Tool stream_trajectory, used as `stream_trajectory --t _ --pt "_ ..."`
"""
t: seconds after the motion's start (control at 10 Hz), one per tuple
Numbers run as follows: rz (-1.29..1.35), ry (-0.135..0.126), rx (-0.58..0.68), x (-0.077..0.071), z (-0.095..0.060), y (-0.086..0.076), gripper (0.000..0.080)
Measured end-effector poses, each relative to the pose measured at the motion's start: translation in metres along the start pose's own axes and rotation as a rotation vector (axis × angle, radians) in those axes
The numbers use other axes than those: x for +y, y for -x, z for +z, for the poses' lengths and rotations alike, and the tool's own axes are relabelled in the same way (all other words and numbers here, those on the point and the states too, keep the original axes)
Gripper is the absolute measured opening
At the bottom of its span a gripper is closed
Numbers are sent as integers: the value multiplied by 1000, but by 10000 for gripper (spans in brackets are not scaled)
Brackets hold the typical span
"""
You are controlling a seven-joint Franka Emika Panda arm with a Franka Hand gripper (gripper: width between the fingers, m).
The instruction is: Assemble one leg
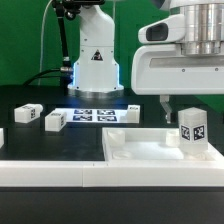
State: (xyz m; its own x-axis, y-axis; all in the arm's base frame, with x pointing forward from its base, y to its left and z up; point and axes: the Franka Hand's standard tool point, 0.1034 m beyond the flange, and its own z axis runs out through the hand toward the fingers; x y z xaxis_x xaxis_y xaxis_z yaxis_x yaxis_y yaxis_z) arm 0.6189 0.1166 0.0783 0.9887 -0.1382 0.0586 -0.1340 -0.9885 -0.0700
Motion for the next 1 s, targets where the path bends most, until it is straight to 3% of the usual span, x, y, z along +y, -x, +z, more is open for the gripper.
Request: stream_trajectory --t 0.3,0.5,0.7,0.8,0.9,1.0 --pt "-257 14 -12 5 0 -2 648" --pt "-289 14 -10 5 0 -2 648" --pt "-287 14 -10 5 0 -2 387" --pt "-266 13 -10 5 0 -2 387" --pt "-267 13 -11 5 1 -2 289" --pt "-203 8 -11 4 1 -2 289"
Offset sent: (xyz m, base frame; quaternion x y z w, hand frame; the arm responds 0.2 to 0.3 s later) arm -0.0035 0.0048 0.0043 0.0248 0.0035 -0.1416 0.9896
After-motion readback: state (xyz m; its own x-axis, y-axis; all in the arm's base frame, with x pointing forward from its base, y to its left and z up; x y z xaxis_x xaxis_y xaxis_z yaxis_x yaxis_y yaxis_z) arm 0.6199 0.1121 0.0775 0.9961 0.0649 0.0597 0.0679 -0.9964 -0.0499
